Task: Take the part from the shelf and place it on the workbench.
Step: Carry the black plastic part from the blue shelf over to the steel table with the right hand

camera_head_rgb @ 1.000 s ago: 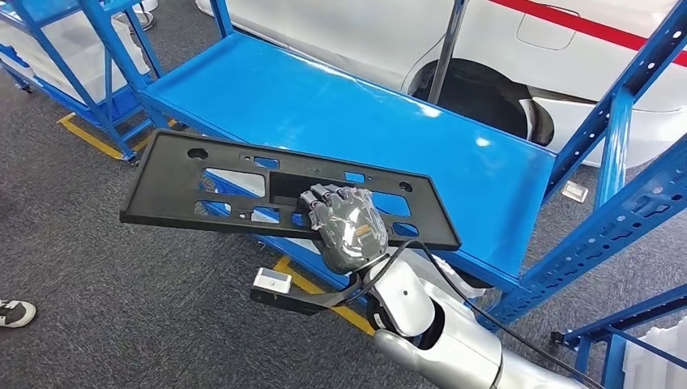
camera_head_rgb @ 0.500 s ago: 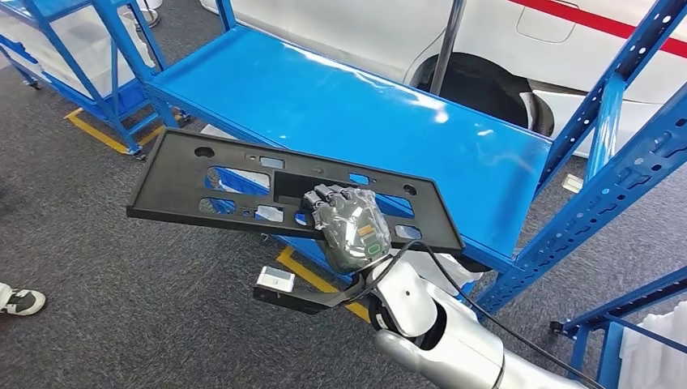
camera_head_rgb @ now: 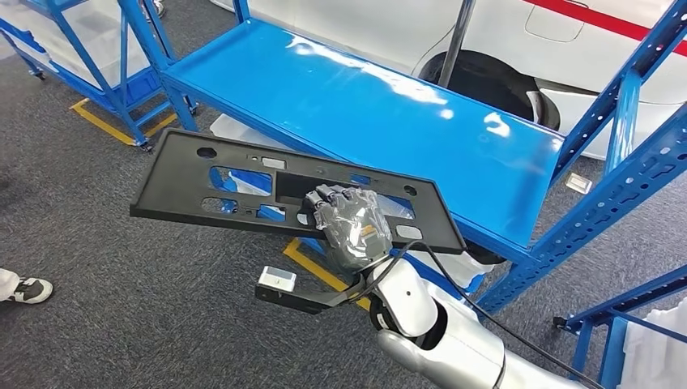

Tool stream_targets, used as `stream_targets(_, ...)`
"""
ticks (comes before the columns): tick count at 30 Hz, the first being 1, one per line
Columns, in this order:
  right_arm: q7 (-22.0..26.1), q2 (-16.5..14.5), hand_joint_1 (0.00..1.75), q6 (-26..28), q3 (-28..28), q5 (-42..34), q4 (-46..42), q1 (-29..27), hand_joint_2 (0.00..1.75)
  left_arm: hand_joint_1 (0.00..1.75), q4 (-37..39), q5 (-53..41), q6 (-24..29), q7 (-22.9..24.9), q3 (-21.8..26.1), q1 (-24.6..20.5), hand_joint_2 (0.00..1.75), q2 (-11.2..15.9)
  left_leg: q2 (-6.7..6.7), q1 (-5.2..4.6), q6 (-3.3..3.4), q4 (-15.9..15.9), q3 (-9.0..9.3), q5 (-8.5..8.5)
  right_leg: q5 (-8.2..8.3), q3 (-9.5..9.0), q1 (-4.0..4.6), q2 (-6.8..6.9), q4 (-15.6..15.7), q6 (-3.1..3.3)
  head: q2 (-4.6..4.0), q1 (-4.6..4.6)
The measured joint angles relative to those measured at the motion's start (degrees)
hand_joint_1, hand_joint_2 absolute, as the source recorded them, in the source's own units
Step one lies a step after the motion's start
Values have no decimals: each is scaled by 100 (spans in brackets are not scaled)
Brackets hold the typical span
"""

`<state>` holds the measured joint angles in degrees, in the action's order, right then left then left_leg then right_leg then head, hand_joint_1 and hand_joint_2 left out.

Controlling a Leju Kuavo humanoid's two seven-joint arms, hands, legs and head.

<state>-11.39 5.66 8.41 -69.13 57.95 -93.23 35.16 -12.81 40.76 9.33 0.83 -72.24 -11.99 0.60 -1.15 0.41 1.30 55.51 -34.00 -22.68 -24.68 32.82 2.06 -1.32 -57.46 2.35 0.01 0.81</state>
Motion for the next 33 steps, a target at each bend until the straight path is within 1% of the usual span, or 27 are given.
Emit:
stream_targets(1,-6,1,175,0,1,14,0,7,175,0,0,0,2,2,0,-8,175,-8,-10,25,-26,-7,-20,23,18,-41,21,-30,106,33,0,4)
stream_targets(3,-27,5,175,1,2,39,-1,11,175,0,0,0,1,5,0,-9,175,-15,-49,49,-91,-56,-45,81,100,-46,38,-14,209,73,-1,-2)
stream_targets(5,-49,4,175,2,5,59,-1,14,175,0,0,-1,1,10,0,-3,175,-20,-54,35,-144,-3,-116,24,169,-149,-13,47,481,73,-1,-6)
stream_targets(6,-55,2,175,2,8,65,0,18,175,0,0,-1,2,12,0,-2,175,-18,-41,28,-173,186,-224,-93,192,-192,-49,92,601,60,-1,-6)
stream_targets(8,-63,-1,175,0,10,68,8,8,175,0,0,0,4,10,2,-1,175,-15,-4,67,-245,898,-582,-424,189,-200,-88,188,655,27,-1,9)
stream_targets(9,-63,1,175,-1,9,68,17,-4,175,0,0,1,4,6,3,-5,175,-11,7,89,-288,1255,-752,-538,182,-183,-95,246,638,17,-1,12)
stream_targets(10,-63,1,175,-2,9,67,29,-16,175,0,0,1,4,7,5,-10,175,-5,22,112,-330,1456,-843,-567,170,-166,-101,304,613,-1,-1,18)
stream_targets(11,-63,1,175,-3,8,66,38,-24,175,0,0,1,4,8,7,-15,175,2,47,135,-373,1434,-819,-497,154,-148,-112,358,577,-25,-1,19)
stream_targets(12,-63,1,175,-4,8,66,44,-26,175,0,1,0,5,15,7,-11,175,10,91,160,-416,1171,-672,-340,128,-131,-131,404,527,-62,-1,19)
stream_targets(13,-63,1,175,-4,8,65,46,-27,175,0,1,0,7,20,7,1,175,18,171,178,-463,766,-458,-185,88,-111,-153,445,459,-112,-1,18)
stream_targets(14,-63,1,175,-4,10,63,47,-26,175,0,1,-1,8,21,7,11,175,13,244,172,-484,418,-268,-69,47,-83,-156,477,385,-165,-1,26)
stream_targets(15,-63,1,175,-5,12,61,48,-26,175,0,1,-1,10,22,7,15,175,9,285,164,-455,177,-148,-6,10,-48,-155,505,296,-210,-1,34)
stream_targets(16,-63,1,175,-5,14,58,48,-27,175,0,1,-1,11,21,7,14,175,3,294,148,-399,76,-112,-1,-11,-17,-148,530,231,-241,-1,33)
stream_targets(18,-63,1,175,-7,17,53,50,-34,175,0,0,0,11,22,7,13,175,2,199,123,-243,95,-157,18,-9,23,-144,583,170,-278,-1,20)
stream_targets(19,-63,2,175,-8,17,53,50,-37,175,0,0,0,11,21,7,21,175,4,158,118,-188,93,-175,33,-31,40,-158,558,154,-296,-1,8)
stream_targets(20,-63,2,175,-8,17,52,51,-39,175,0,0,0,11,22,7,30,175,6,116,118,-139,86,-187,53,-107,85,-175,486,65,-314,-1,4)
stream_targets(21,-64,4,175,-9,18,51,52,-40,175,0,0,-1,11,22,7,38,175,8,74,125,-98,74,-196,71,-249,179,-193,385,-148,-327,-1,2)
stream_targets(22,-66,8,175,-9,19,50,52,-41,175,0,0,-1,11,22,7,41,175,10,30,129,-64,64,-205,85,-441,331,-205,269,-494,-336,-1,-3)
stream_targets(24,-66,17,175,-9,19,46,58,-46,175,0,0,-2,11,23,7,40,175,12,-71,117,-29,59,-228,108,-789,719,-209,166,-1348,-334,-1,-8)
stream_targets(25,-66,21,175,-9,19,44,62,-52,175,0,0,-2,11,24,7,39,175,12,-129,104,-17,60,-238,118,-851,857,-205,151,-1622,-322,-1,-9)
stream_targets(26,-65,22,175,-10,19,42,66,-57,175,0,0,-2,11,24,7,38,175,12,-193,90,-10,60,-246,128,-802,888,-196,137,-1668,-296,-1,-9)
stream_targets(27,-65,22,175,-10,20,40,71,-61,175,0,0,-2,11,24,7,35,175,13,-263,78,-5,59,-248,138,-651,797,-181,107,-1467,-256,-1,-9)
stream_targets(28,-65,22,175,-9,21,38,74,-62,175,0,0,-2,11,23,8,29,175,11,-335,71,-6,58,-243,147,-431,601,-160,22,-1066,-201,-1,-9)
stream_targets(30,-64,21,175,-9,24,36,76,-58,175,0,0,-3,11,22,9,14,175,3,-470,83,-31,48,-241,174,-100,189,-133,-269,-248,-82,-1,-3)
stream_targets(31,-64,20,175,-9,25,36,76,-53,175,0,0,-3,11,22,9,6,175,-2,-531,104,-59,38,-252,194,-24,72,-120,-380,-14,-47,0,-4)
stream_targets(32,-64,19,175,-9,25,36,76,-50,175,0,0,-3,11,22,9,3,175,-7,-594,134,-95,21,-268,219,-10,28,-110,-422,77,-31,1,-6)
stream_targets(33,-64,17,175,-9,26,36,77,-47,175,0,0,-3,11,22,9,1,175,-9,-667,156,-140,-9,-281,252,15,15,-100,-376,112,-27,1,-9)
